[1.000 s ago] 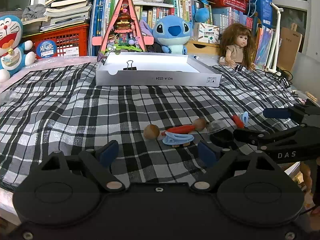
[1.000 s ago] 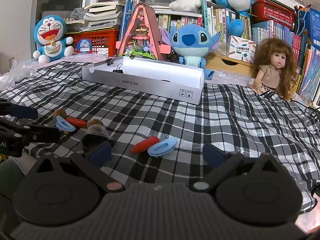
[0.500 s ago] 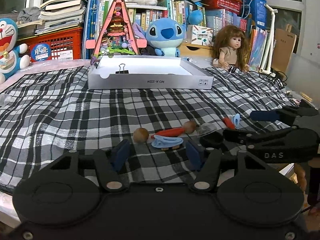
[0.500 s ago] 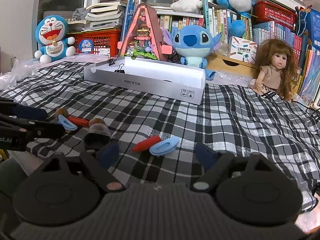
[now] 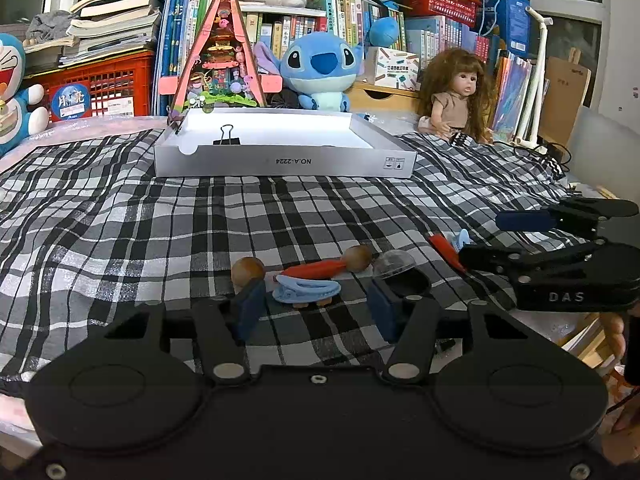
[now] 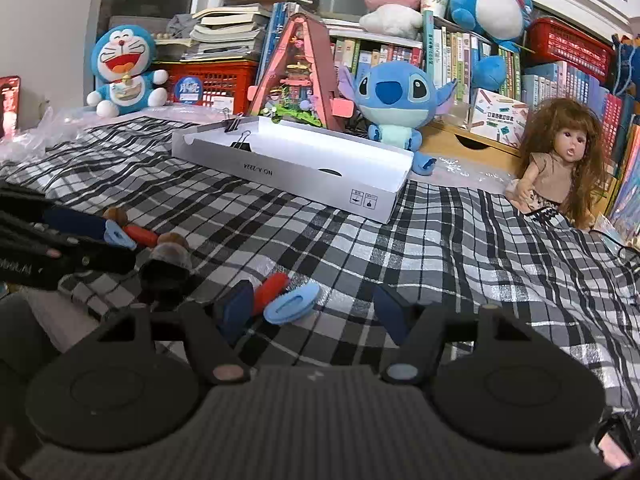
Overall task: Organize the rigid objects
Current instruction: 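Grasp a light-blue hair clip with the left gripper while the right gripper grasps the other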
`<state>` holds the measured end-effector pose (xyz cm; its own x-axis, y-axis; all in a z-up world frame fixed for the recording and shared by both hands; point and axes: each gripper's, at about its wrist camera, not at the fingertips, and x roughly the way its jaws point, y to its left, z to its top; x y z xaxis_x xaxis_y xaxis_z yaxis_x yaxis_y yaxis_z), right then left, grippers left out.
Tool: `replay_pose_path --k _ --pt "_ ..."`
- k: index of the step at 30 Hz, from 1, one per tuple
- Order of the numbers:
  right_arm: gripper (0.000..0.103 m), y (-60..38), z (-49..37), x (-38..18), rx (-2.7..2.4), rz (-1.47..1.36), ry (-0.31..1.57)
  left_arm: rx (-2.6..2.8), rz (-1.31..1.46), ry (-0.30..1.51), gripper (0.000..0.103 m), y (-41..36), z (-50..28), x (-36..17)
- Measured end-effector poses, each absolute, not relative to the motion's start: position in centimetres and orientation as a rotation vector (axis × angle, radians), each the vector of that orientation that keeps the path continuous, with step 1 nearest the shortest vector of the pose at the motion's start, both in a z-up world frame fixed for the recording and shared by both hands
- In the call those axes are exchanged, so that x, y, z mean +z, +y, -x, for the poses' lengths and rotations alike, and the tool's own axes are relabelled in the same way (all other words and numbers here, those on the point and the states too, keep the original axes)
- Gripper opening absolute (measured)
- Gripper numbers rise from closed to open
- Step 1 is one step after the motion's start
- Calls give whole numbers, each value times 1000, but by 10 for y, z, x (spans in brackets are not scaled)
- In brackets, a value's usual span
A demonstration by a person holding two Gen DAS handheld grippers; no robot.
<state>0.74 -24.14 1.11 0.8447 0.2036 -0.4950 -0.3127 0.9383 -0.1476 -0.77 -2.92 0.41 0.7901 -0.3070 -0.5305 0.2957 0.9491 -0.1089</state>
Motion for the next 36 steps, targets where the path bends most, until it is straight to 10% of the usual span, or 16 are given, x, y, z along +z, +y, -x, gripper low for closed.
replay_pose_path --k 12,22,36 --pt "68 -237 -9 2 307 294 516 -309 -15 559 36 -30 7 1" --pt "27 -228 -15 4 348 326 538 -301 -12 546 36 -26 7 2" --pt "21 -226 -13 12 338 254 527 -290 -8 521 35 -22 9 9"
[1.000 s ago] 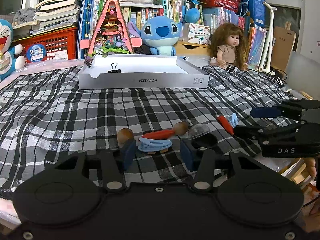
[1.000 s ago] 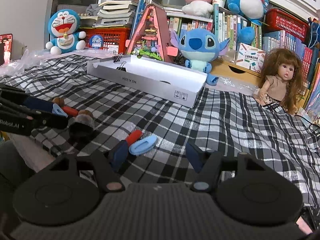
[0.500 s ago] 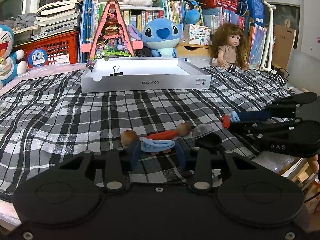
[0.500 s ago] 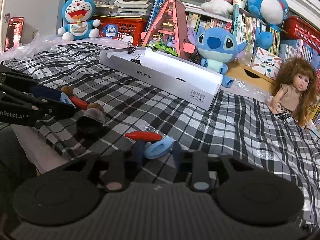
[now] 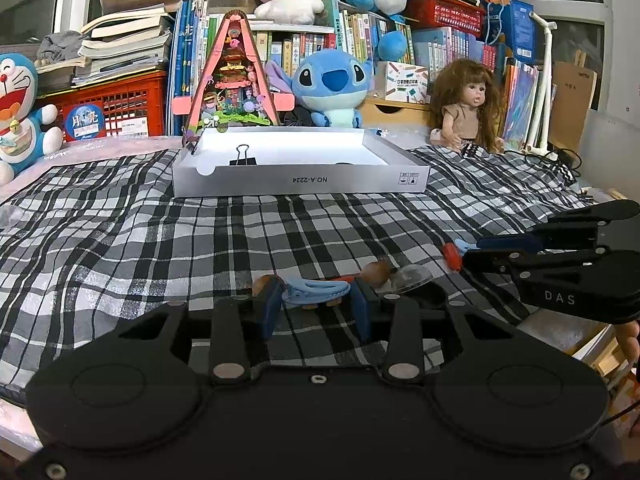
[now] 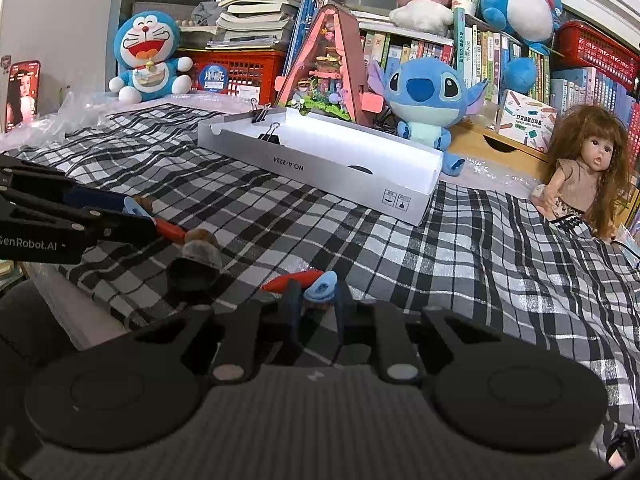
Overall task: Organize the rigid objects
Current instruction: 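Grasp a light-blue hair clip with the left gripper while the right gripper grasps the other, then carry both light-blue hair clips up and over the white box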
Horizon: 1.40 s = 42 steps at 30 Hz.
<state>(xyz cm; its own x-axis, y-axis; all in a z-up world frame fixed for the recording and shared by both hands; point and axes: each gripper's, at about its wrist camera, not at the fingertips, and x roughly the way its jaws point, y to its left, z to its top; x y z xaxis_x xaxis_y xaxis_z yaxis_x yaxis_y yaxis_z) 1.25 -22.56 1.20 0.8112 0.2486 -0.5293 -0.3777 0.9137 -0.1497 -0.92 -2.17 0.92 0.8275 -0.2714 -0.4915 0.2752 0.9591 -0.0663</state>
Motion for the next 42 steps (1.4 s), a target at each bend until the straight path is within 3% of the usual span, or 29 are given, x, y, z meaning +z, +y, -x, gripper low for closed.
replay_pose_path --k 6,11,20,24,27,42 --pt "23 -227 -14 9 327 280 550 -286 -8 521 35 -21 9 9" --pt "43 -237 -12 8 302 290 565 -278 -2 524 35 -18 8 9" --pt "47 -250 -19 10 142 296 612 -274 4 523 35 -16 7 8" --pt "50 -258 -16 16 157 173 621 -270 6 522 35 -16 6 8" --pt "59 -256 -14 19 170 89 616 -265 12 522 35 -16 6 9" --pt "63 -235 -25 8 -15 -16 580 -232 34 497 35 -22 -4 17"
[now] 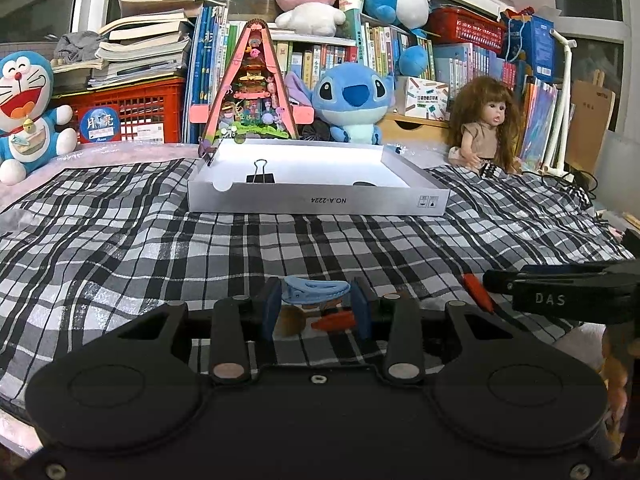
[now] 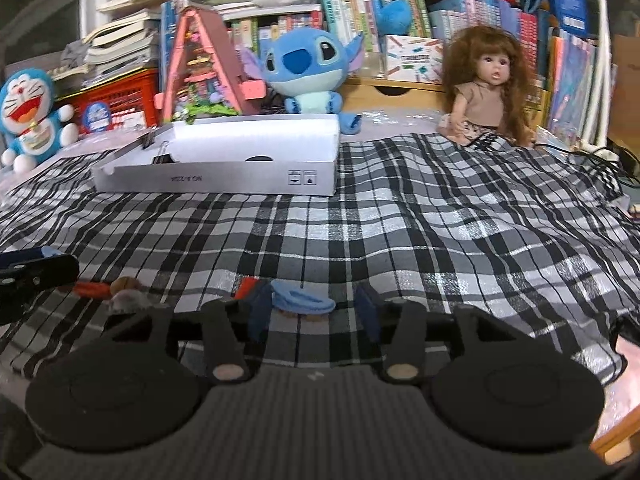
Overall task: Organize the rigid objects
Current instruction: 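Carry both light-blue hair clips up and over the white box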
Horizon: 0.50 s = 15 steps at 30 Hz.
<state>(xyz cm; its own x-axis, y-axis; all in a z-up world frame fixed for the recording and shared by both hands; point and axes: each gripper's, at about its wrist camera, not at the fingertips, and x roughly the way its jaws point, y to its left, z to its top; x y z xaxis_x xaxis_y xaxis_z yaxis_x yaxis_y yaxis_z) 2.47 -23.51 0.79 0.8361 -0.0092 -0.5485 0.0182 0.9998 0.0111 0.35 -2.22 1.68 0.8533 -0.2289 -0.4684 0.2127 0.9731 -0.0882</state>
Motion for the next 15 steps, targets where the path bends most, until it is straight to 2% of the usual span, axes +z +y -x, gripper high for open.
replay_pose_path --k 15 --pt "67 -225 -28 1 -146 -142 546 -229 45 495 35 -25 -7 17"
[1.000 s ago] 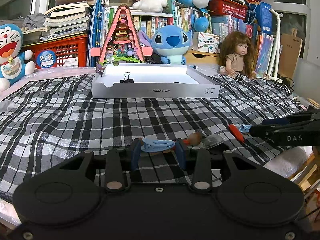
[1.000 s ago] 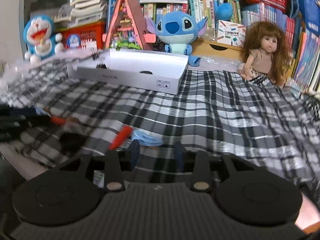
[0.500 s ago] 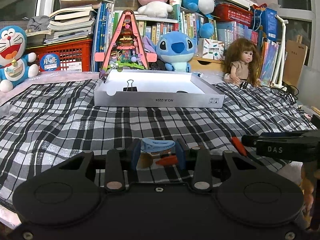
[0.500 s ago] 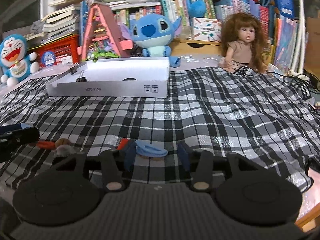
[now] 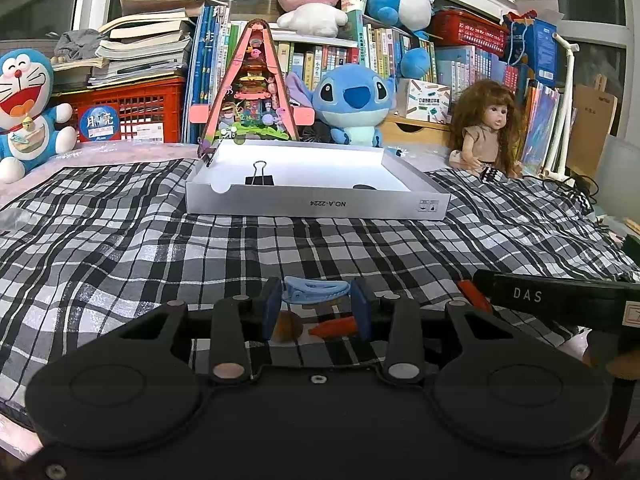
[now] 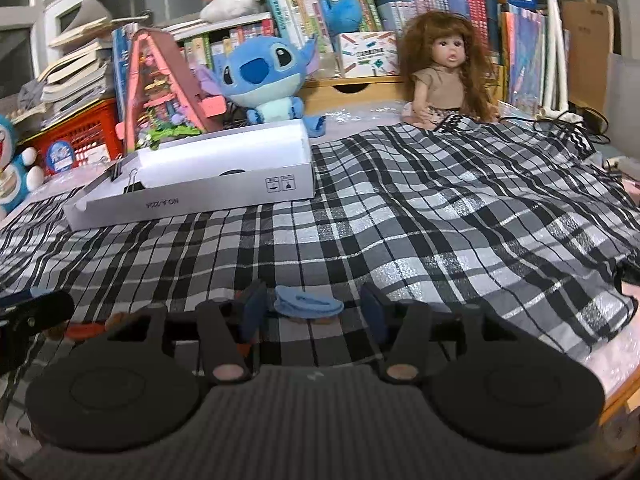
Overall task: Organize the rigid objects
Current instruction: 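Carry both light-blue hair clips up and over the white box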
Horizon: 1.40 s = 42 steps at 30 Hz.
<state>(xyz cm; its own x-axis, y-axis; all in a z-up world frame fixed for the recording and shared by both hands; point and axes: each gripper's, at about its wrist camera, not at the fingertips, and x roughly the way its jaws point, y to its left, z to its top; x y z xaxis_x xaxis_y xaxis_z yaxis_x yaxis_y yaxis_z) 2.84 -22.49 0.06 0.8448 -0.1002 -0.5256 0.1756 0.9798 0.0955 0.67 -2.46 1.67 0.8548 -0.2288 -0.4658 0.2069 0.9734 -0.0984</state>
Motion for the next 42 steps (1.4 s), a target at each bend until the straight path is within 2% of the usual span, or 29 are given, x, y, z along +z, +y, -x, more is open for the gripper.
replay_pose_path --k 1,3,4,15,31,42 --pt "67 -224 -29 0 -151 -146 542 -228 46 495 35 -24 -7 17" --pt "53 -224 -29 0 -158 -152 538 -226 47 495 35 -23 -8 17" --pt "42 -223 -29 -1 -158 -150 540 -225 47 494 35 -23 -8 17" --pt "42 -224 -33 16 -118 -130 512 -226 62 503 35 -18 -35 36" --pt "42 -230 -101 64 1 -186 553 -178 111 513 35 -6 -141 88" --pt "42 -220 -164 72 74 -224 630 -114 108 568 35 -11 -214 78"
